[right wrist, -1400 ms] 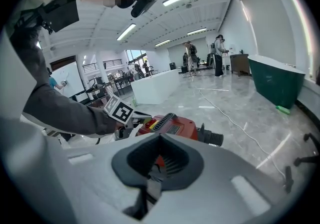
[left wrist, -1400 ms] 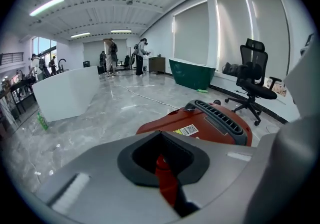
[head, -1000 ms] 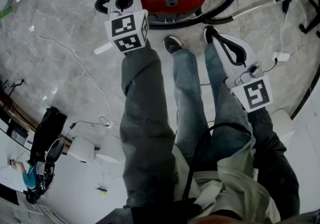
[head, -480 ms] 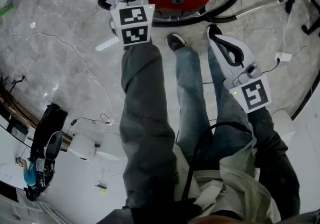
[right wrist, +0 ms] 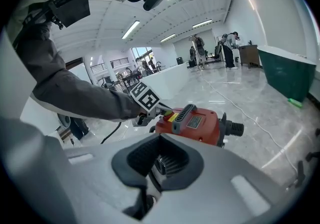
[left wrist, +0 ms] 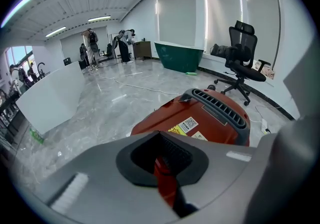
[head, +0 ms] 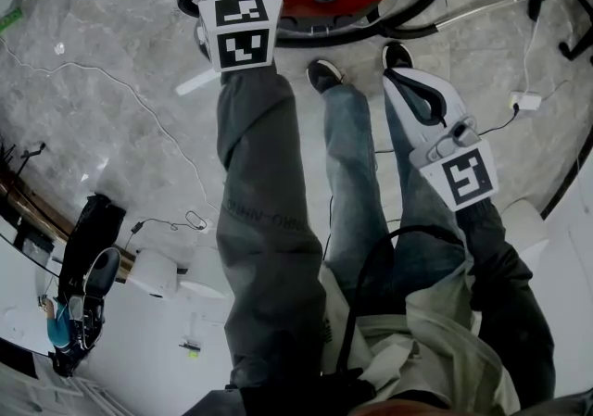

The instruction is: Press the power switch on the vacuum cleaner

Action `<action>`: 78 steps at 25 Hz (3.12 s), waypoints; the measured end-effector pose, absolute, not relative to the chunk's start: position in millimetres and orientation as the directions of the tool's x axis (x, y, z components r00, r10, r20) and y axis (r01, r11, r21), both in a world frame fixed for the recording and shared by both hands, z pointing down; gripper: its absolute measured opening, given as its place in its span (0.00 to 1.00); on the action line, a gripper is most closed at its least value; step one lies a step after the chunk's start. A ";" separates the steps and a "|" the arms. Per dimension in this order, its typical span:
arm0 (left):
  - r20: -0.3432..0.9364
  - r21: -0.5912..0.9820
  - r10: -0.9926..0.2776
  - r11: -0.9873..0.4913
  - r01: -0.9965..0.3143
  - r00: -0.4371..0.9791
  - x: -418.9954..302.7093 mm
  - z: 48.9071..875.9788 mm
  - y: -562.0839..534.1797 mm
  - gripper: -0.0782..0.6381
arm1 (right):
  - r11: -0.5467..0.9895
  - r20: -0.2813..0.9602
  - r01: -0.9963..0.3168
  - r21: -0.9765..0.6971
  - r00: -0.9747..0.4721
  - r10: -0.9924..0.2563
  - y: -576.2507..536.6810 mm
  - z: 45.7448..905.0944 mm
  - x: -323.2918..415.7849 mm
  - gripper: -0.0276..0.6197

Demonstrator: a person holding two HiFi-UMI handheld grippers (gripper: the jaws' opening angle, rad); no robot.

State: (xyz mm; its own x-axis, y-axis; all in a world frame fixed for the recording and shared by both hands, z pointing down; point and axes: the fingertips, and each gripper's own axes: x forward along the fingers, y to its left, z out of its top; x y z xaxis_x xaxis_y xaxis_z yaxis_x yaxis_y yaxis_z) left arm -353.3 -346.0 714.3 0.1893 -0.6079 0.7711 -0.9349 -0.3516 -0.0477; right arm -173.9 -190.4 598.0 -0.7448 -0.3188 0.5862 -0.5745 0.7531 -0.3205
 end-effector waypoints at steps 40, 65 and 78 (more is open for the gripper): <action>0.352 0.182 -0.935 0.114 -0.977 -0.043 -173.8 421.1 -113.1 0.11 | 0.808 0.442 -0.401 -0.432 -0.875 -0.198 -179.2 447.7 -46.1 0.05; 0.221 0.125 -0.972 0.109 -0.986 -0.080 -30.7 279.9 171.1 0.11 | 0.855 0.339 -0.425 -0.298 -0.884 -0.321 69.8 280.8 117.9 0.05; 0.176 0.136 -0.981 0.110 -0.985 -0.086 113.7 235.7 240.9 0.11 | 0.890 0.205 -0.417 -0.186 -0.902 -0.380 151.8 212.4 246.0 0.05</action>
State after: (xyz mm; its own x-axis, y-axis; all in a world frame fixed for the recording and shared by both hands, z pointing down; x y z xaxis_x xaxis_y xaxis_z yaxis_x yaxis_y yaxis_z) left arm 113.7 240.9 235.7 -0.0857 -0.9806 0.1763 -0.9845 0.1105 0.1361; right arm 246.0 151.8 212.4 -0.9019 -0.3802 0.2050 -0.4173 0.8895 -0.1860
